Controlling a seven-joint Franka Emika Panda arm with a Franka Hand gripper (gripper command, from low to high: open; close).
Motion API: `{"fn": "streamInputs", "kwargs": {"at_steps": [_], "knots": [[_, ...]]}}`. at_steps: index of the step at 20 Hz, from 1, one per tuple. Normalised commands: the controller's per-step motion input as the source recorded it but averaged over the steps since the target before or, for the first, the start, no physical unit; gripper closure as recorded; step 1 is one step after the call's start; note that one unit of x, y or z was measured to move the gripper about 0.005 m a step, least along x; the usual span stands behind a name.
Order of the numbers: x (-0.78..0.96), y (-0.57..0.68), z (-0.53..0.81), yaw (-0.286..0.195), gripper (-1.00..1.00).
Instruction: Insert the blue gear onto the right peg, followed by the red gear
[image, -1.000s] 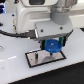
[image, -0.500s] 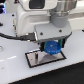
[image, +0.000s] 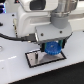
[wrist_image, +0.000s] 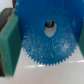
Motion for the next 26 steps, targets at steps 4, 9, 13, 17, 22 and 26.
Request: {"fn": "streamInputs", "kwargs": {"at_steps": [4,9,13,17,22,26], "knots": [[0.14,-0.01,-0.10,0.000,1.00],[0.19,0.00,-0.08,0.000,1.00],[0.21,0.00,-0.12,0.000,1.00],[0.19,0.00,-0.20,0.000,1.00],[0.14,0.02,-0.13,0.000,1.00],[0.01,0.16,0.22,0.000,-1.00]]}}
